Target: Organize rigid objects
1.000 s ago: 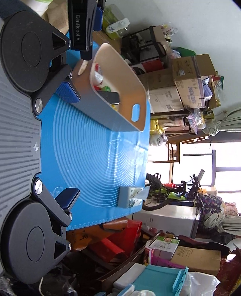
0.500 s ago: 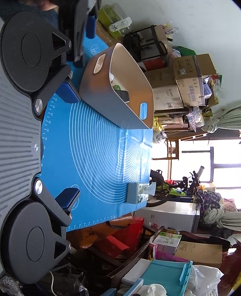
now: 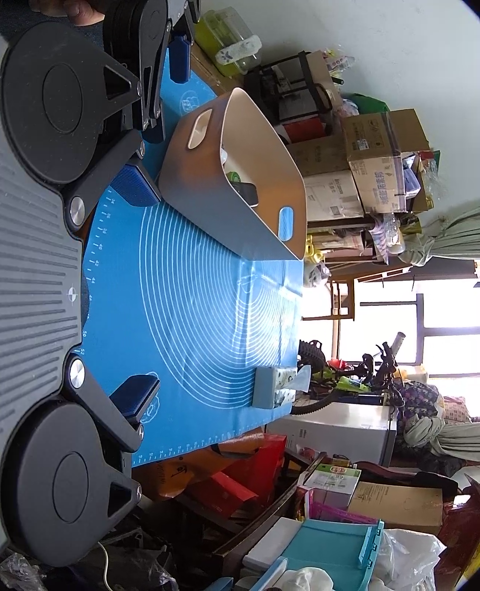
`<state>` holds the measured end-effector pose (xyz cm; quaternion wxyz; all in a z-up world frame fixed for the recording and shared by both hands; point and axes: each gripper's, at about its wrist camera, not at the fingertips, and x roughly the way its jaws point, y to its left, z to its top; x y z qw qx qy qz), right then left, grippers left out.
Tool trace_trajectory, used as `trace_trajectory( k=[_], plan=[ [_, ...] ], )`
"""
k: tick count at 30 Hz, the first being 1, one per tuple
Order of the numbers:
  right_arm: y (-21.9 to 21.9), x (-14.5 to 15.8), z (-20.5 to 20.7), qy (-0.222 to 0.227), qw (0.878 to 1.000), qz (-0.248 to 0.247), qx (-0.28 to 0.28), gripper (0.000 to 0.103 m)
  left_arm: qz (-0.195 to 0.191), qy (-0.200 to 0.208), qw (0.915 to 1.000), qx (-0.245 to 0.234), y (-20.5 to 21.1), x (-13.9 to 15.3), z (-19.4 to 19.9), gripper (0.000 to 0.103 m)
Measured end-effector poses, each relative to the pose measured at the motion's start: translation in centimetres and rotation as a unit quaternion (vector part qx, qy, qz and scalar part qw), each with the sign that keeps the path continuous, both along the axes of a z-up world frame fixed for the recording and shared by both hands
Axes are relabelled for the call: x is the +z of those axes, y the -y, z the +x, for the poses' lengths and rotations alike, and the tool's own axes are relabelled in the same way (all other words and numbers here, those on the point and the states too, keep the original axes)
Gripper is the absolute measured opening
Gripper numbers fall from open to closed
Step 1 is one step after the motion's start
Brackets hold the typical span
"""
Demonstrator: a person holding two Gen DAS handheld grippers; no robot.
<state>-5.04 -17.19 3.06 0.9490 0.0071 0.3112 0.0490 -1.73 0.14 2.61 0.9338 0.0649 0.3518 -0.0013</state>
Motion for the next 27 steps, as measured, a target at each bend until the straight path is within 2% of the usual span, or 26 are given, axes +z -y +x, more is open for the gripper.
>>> trace_trajectory(
  k=[27],
  plan=[
    [0.38,0.05,0.12,-0.001,1.0,0.0,-0.007,0.098,-0.006,-0.005,1.0,-0.005,-0.09,-0.34,0.04,0.073]
  ],
)
